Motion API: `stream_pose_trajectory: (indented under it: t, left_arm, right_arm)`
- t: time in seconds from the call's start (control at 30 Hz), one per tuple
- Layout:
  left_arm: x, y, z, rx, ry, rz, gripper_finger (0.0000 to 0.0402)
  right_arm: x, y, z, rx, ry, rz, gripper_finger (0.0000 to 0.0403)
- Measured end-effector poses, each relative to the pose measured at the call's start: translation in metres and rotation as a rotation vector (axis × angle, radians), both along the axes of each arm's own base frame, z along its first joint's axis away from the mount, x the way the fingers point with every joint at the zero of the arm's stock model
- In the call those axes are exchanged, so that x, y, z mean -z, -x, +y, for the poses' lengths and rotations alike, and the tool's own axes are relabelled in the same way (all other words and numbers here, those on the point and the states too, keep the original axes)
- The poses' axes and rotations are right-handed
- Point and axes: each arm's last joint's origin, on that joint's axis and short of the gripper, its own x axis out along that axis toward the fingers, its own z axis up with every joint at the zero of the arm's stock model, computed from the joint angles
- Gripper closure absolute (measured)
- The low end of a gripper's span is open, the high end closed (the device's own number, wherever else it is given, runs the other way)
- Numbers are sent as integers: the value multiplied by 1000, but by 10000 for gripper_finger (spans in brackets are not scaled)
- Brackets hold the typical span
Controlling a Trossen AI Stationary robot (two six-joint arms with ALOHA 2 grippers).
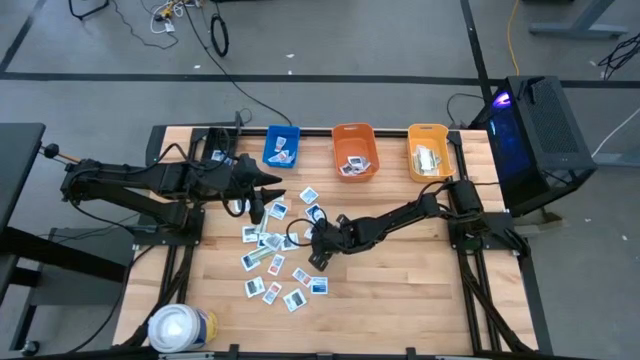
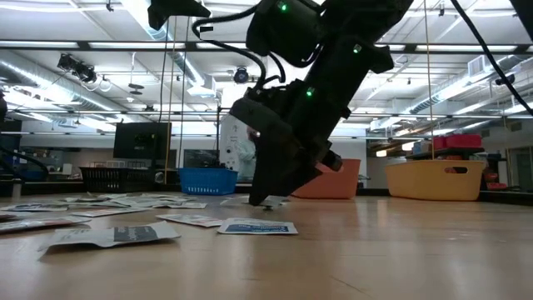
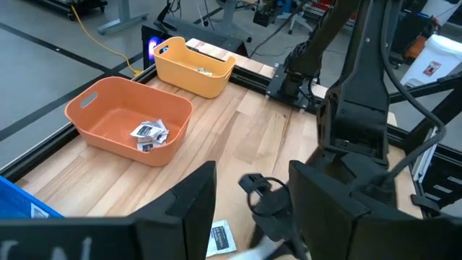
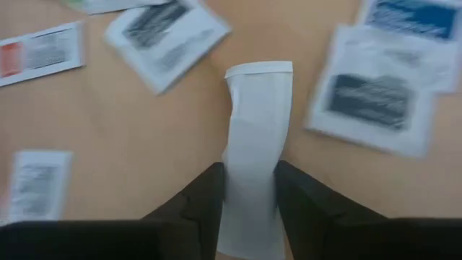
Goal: Pick & Place First Aid Supplies
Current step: Put the bandage into the yellow bin
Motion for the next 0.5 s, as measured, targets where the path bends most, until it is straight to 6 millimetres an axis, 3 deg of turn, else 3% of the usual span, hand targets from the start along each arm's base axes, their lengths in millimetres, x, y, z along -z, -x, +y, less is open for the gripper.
stream_pose_trajectory:
  t: [0.5]
  left_arm:
    - [0,0,0,0,1,-1,223]
  right_arm:
    - [-2,-1,2,-21,-48,-6,301]
